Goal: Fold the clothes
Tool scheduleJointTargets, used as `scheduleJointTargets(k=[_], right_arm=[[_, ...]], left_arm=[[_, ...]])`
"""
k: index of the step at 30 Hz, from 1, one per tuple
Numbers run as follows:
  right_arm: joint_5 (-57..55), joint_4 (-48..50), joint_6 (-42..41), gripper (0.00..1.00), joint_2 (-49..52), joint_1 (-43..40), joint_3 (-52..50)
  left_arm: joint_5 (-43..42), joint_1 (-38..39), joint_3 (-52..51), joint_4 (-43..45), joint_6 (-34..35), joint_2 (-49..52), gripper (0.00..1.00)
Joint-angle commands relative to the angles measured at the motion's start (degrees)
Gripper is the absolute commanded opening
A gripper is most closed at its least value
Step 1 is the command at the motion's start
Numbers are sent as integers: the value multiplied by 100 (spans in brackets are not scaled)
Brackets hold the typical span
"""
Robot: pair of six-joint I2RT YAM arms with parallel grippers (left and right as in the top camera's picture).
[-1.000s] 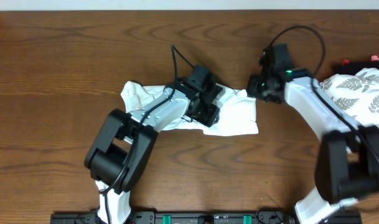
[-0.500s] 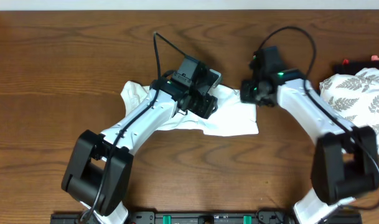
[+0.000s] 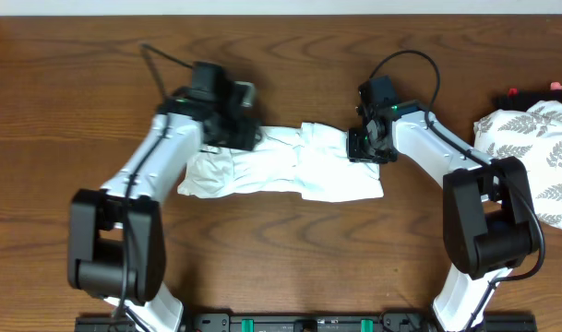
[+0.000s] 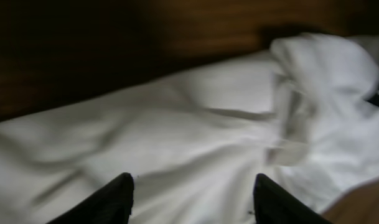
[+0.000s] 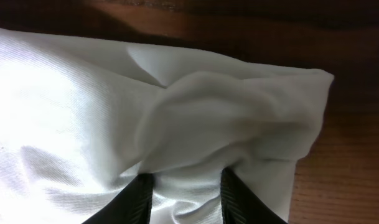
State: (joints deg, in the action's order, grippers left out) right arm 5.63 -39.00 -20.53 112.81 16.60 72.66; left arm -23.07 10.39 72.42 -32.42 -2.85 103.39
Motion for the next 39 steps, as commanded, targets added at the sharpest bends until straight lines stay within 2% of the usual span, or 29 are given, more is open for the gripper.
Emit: scheduleJointTargets(k=[1, 6, 13, 22, 28, 32, 37, 39], right_arm=[[-179, 39, 46, 35, 544, 59, -227], [-179, 39, 44, 35, 544, 50, -227], [-179, 44, 44, 35, 544, 50, -227], [-179, 44, 44, 35, 544, 50, -227], [-179, 81, 44, 35, 544, 50, -227], [-179, 90, 22, 35, 544, 50, -227], [-179, 92, -2, 35, 544, 50, -227], [-177, 87, -2, 35, 544, 50, -227]], left_arm=[[63, -629, -31, -61, -50, -20, 67], [63, -1303, -31, -321, -549, 31, 70], [66, -1843, -31, -632, -774, 378, 74], [50, -1906, -33, -883, -782, 1237, 74], [-634, -1906, -33, -973, -817, 1668, 74], [-761, -1906, -33, -1202, -894, 1777, 74], [-745, -1906, -33, -1346, -894, 1781, 72], [-625, -1906, -33, -1390, -890, 1781, 62]])
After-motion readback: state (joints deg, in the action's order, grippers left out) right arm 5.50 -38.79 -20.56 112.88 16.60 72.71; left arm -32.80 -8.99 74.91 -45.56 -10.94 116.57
